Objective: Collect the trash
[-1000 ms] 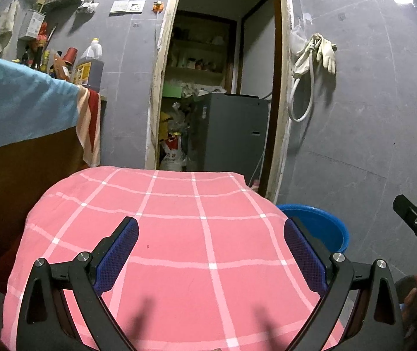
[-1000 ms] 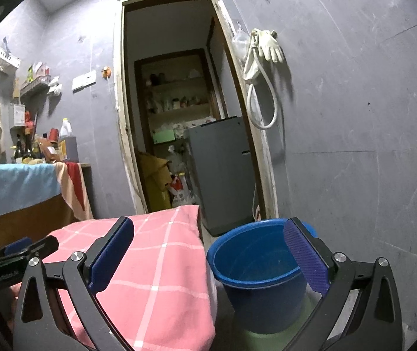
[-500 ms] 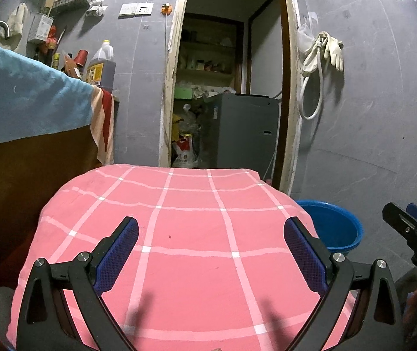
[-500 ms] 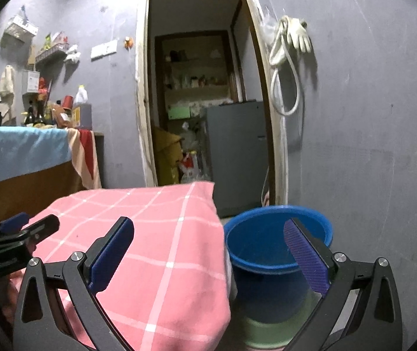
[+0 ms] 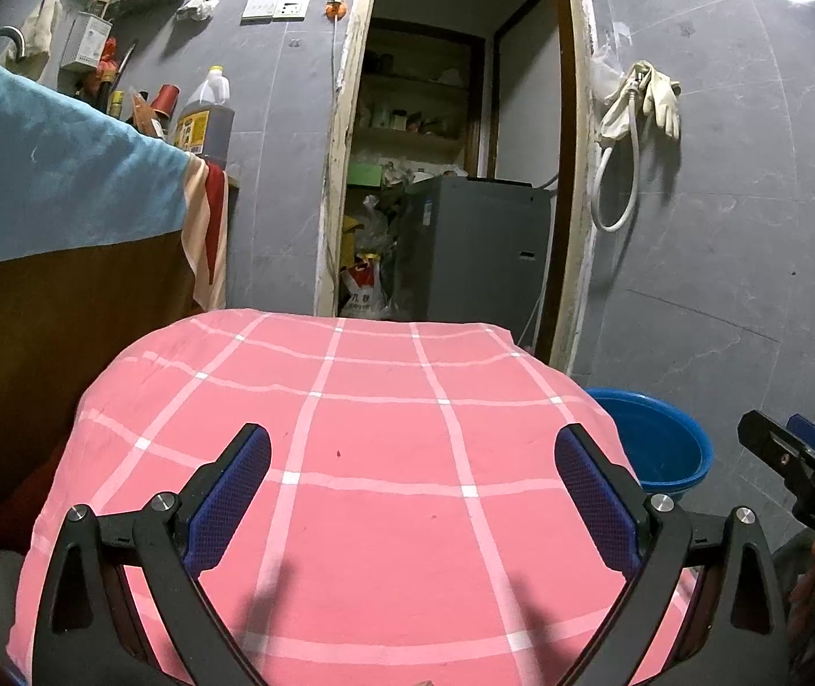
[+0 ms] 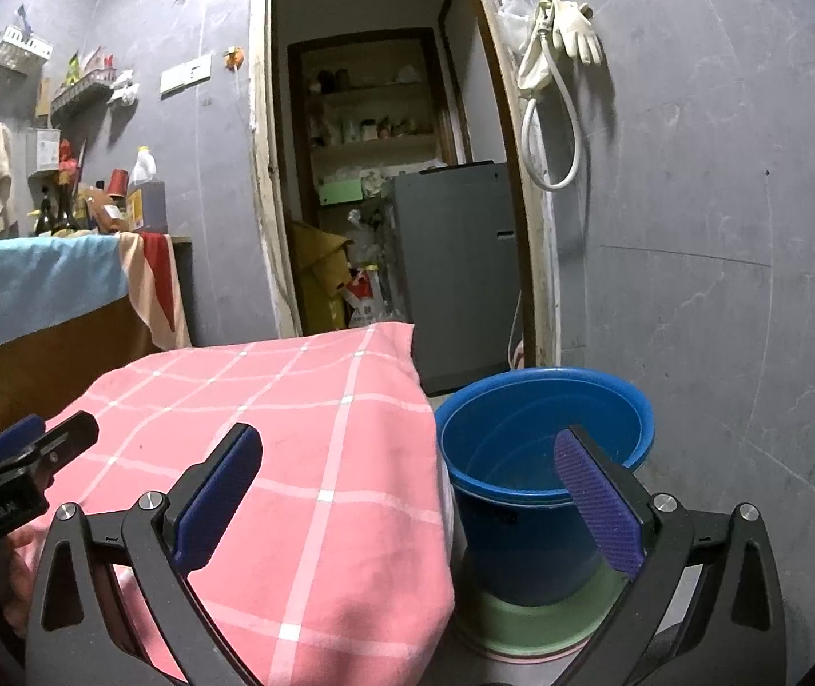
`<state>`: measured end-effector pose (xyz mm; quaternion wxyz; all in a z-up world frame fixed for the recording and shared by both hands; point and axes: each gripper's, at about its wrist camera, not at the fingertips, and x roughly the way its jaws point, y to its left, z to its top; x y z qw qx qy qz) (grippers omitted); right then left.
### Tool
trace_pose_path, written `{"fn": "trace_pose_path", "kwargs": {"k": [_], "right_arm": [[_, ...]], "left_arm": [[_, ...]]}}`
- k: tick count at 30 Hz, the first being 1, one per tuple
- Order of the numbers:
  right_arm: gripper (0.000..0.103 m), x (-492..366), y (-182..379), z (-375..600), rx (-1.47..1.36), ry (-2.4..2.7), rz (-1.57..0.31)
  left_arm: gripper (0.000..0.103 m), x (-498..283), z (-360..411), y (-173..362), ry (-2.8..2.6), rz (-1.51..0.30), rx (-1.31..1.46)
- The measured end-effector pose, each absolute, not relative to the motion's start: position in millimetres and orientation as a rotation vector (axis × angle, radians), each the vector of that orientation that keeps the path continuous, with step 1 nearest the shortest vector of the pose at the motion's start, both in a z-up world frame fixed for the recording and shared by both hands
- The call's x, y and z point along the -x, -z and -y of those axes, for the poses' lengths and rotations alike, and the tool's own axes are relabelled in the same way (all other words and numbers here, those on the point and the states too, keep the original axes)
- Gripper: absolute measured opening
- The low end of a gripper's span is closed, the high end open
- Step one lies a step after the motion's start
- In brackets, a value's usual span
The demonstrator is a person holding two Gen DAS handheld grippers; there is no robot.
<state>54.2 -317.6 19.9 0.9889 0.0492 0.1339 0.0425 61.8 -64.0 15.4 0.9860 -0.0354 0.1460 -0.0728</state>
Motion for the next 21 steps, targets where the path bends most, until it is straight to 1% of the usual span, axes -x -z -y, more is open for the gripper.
{"fn": "trace_pose_path", "kwargs": {"k": [21], "right_arm": [[0.103,-54.8,-19.5,318.3,-0.1,-0.084,-0.27]], "left_arm": [[0.097,-62.0,65.0,-14.4,0.146,-0.293,0.069]]}}
